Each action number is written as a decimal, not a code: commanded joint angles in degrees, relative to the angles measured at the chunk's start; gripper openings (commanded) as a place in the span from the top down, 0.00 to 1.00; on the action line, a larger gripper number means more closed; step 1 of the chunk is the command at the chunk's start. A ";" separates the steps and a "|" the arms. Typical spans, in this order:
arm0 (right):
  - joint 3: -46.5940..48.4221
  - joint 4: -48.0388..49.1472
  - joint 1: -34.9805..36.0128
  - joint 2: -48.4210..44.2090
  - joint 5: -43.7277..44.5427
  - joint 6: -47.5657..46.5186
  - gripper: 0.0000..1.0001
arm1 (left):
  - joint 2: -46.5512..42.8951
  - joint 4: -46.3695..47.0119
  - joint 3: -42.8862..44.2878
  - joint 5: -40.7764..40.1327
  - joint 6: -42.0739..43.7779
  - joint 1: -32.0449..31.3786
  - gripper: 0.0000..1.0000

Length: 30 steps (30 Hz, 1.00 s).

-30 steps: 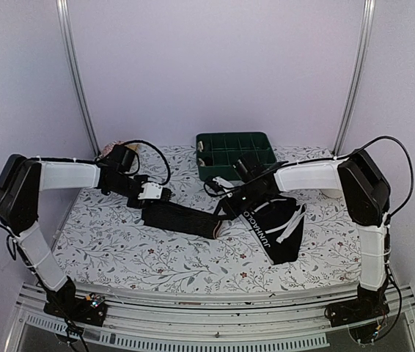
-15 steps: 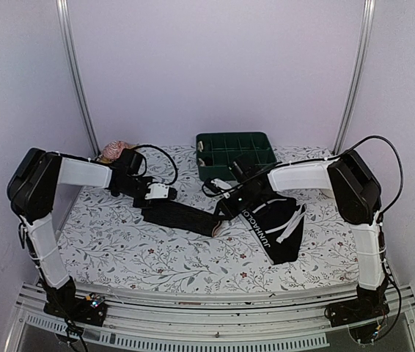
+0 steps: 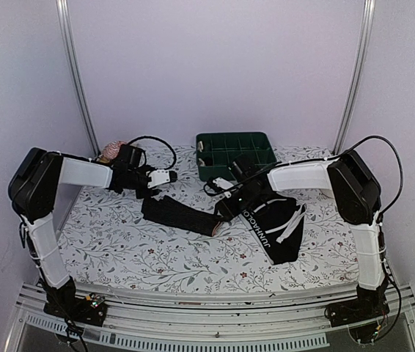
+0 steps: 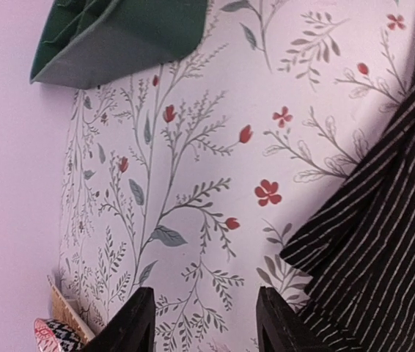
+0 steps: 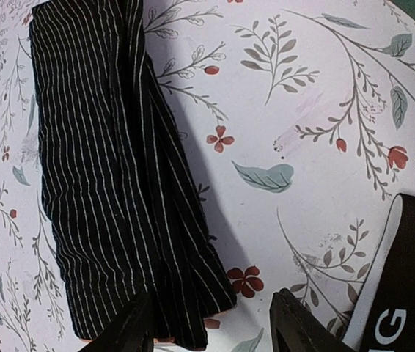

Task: Roll the underwear
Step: Fold the underwear at the center of the board, then smooth out the underwear at the center of the board.

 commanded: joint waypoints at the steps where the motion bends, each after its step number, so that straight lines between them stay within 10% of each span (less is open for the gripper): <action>1: -0.86 0.33 0.65 -5.33 4.44 -1.02 0.42 | -4.27 4.33 1.90 -2.69 -6.78 0.71 0.49; 11: -5.42 3.36 5.29 -13.58 8.08 -1.18 0.34 | -9.79 0.86 -2.59 0.41 -15.51 0.58 0.41; 20: -6.09 6.87 6.48 -8.51 -1.55 1.87 0.71 | -6.25 -3.32 -4.83 0.72 -17.19 -3.51 0.97; 30: -8.73 6.74 3.82 -3.14 -3.40 6.94 0.80 | 2.68 -6.53 -2.83 -7.70 -17.92 -4.78 1.00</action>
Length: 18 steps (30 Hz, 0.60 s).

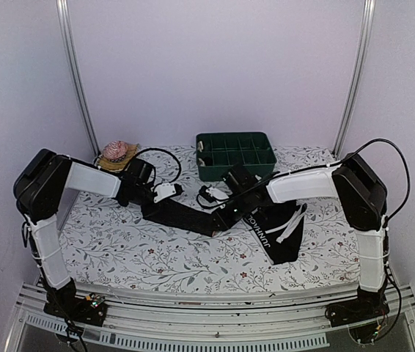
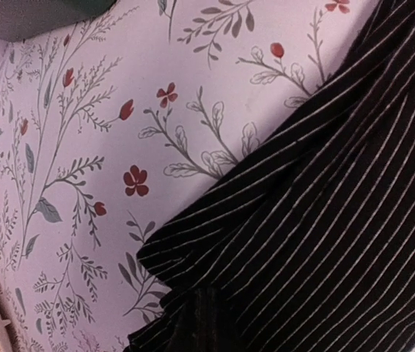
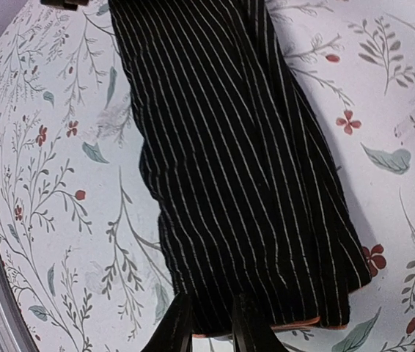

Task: Roll the underwear
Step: Smooth out the underwear at the center of the board.

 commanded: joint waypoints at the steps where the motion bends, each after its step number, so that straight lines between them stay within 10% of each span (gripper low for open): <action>1: -1.69 0.26 -2.00 2.21 -1.55 3.15 0.82 | 1.88 -2.87 1.38 -3.64 -0.68 0.06 1.00; 11: 3.06 -4.10 -2.09 3.30 0.93 1.22 0.83 | 0.41 -5.11 2.58 -3.11 -1.92 0.08 0.98; 18: 4.76 -5.96 -1.49 -3.95 1.83 -3.16 0.57 | -5.80 -5.80 6.64 -2.64 -4.62 1.58 0.61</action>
